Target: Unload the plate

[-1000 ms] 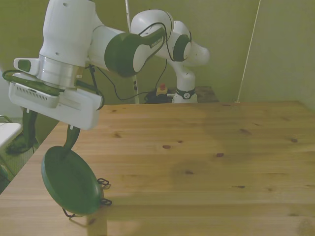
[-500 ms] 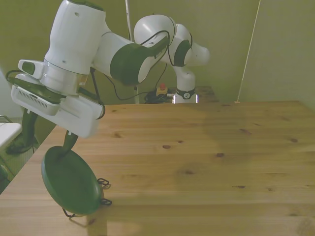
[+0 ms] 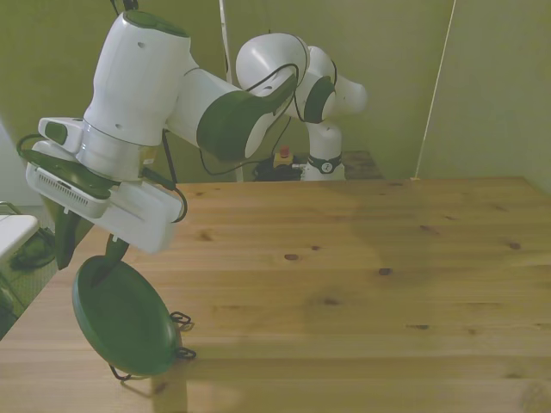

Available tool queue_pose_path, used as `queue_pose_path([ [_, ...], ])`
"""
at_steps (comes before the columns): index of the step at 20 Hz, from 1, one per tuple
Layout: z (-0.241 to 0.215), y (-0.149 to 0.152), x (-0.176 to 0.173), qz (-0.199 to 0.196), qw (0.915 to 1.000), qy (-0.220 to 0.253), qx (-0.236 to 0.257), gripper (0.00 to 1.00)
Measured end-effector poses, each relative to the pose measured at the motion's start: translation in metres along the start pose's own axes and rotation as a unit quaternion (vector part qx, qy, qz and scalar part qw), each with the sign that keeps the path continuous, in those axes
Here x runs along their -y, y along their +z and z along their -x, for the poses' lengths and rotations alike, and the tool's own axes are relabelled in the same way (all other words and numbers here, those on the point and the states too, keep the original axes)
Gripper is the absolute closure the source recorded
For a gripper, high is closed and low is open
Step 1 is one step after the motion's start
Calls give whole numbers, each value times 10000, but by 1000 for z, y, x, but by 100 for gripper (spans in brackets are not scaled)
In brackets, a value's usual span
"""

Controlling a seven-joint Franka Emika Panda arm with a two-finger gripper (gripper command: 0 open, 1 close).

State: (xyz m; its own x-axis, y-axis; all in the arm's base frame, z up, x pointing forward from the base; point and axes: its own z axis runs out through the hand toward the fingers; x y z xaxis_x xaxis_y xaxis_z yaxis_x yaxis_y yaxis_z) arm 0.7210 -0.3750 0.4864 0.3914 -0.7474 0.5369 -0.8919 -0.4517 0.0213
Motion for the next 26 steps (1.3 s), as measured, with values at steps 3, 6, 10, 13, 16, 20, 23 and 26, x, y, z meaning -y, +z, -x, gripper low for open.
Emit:
queue_pose_path([
  [3, 2, 3, 1, 15, 10000, -8, 31, 100],
  [6, 3, 5, 1, 19, 10000, -15, 53, 100],
  [10, 1, -1, 2, -23, 10000, 3, 85, 100],
  [13, 0, -6, 3, -83, 9999, 7, 71, 100],
  [16, 1, -9, 5, -121, 9999, 2, 71, 100],
  [20, -2, -26, 8, -221, 9998, 7, 15, 100],
  [23, -7, -53, 7, -324, 9995, 18, 36, 100],
  [26, -8, -95, 4, -534, 9977, 87, 402, 100],
])
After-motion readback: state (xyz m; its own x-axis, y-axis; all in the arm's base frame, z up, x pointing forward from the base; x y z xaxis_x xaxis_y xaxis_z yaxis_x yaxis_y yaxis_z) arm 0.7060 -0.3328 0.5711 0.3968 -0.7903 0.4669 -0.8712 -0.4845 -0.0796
